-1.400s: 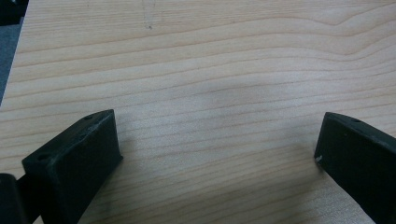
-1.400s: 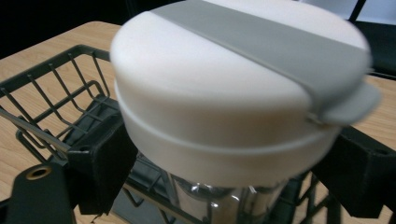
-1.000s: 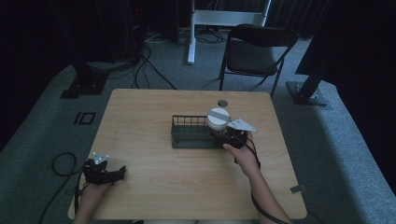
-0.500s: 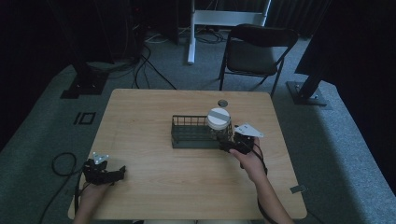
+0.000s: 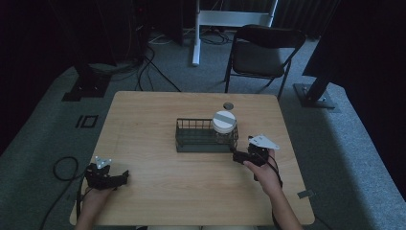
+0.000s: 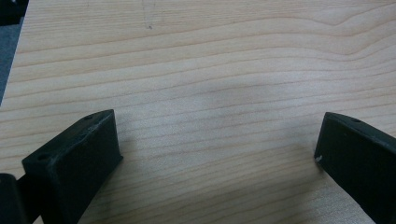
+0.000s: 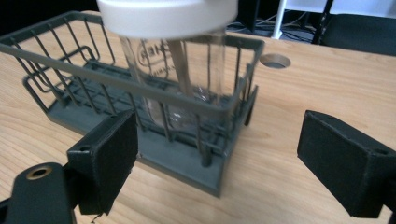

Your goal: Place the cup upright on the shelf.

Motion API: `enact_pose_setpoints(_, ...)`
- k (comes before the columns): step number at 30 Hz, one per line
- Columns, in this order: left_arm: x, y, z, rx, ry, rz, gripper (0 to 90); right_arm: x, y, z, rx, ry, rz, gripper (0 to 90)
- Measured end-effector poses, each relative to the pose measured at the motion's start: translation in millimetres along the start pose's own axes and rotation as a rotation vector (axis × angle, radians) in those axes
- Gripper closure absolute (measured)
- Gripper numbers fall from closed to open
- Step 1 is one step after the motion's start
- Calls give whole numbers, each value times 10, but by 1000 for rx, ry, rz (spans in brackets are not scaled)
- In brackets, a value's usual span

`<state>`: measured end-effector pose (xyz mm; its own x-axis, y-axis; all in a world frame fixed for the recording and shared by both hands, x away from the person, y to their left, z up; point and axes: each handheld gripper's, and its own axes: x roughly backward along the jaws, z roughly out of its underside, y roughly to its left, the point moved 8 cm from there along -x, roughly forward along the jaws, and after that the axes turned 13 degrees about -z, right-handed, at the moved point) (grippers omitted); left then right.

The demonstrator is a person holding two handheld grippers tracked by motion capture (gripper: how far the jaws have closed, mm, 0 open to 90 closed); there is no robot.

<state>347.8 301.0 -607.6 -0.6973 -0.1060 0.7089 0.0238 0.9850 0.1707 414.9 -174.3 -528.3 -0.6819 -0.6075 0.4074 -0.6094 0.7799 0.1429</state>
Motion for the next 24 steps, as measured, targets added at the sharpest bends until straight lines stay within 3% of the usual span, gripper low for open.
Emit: enact_pose_setpoints(24, 0, 0, 0, 0, 0, 0, 2, 123, -263, 446, -27, 66, 93, 122)
